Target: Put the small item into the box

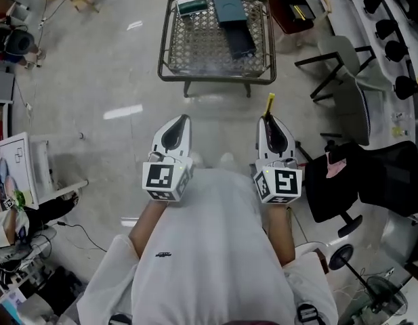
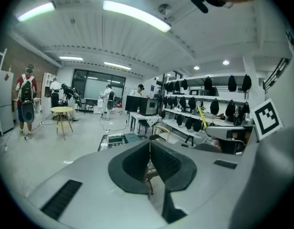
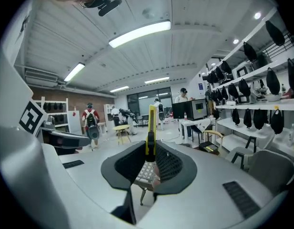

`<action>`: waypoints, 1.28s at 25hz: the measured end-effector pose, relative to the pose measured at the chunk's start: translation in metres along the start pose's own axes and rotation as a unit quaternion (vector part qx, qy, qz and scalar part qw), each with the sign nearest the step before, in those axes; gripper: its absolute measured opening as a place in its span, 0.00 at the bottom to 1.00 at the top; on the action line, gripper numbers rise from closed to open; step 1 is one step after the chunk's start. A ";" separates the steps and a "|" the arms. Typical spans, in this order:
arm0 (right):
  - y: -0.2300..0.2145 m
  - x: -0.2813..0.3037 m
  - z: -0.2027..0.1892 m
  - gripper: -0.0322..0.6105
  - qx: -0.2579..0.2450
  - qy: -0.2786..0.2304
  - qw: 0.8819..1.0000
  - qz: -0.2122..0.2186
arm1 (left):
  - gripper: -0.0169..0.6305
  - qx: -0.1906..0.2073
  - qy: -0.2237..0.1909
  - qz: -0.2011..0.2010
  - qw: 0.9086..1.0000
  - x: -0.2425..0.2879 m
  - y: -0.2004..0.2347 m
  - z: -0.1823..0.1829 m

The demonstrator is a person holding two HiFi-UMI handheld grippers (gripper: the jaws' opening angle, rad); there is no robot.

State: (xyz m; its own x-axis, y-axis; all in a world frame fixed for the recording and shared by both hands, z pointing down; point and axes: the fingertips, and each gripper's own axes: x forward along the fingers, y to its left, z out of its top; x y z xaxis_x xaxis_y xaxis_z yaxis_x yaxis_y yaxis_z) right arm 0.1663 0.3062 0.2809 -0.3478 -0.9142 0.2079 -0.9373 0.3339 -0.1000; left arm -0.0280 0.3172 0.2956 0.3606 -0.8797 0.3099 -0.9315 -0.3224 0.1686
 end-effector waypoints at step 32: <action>-0.026 0.233 0.052 0.13 0.012 -0.005 1.000 -0.029 | 0.04 -0.028 -0.011 -0.053 0.998 0.203 0.121 0.093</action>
State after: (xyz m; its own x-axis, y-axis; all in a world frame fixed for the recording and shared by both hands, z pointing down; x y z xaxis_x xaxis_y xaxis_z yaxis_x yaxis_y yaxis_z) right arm 0.1106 0.0723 0.2813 -0.2929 -0.9339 0.2051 -0.9550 0.2751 -0.1111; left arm -0.0718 0.0671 0.2917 0.4545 -0.8499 0.2667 -0.8841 -0.3940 0.2511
